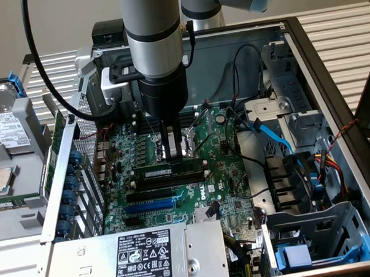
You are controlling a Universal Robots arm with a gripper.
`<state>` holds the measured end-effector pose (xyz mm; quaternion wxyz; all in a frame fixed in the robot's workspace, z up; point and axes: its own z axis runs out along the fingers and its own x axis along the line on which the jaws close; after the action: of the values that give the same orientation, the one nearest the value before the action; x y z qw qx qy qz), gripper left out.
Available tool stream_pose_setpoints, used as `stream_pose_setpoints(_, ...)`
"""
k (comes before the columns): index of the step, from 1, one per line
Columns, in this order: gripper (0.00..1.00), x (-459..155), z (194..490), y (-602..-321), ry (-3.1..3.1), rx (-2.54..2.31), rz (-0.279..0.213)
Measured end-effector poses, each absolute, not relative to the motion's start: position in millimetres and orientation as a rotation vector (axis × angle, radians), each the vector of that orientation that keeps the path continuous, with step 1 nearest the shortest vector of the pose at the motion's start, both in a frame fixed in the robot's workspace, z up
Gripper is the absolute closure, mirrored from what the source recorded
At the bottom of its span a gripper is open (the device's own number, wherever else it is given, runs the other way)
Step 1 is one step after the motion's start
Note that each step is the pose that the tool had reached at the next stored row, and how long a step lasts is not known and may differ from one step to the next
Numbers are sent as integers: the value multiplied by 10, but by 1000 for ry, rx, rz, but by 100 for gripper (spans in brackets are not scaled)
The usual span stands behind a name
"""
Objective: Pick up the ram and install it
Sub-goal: 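Insert the ram into the slot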
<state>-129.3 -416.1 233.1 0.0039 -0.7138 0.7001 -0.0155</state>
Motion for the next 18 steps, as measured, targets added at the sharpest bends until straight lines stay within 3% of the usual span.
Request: stream_pose_setpoints(18, 86, -1296, 2301, -4165, 2191, -2234, -51)
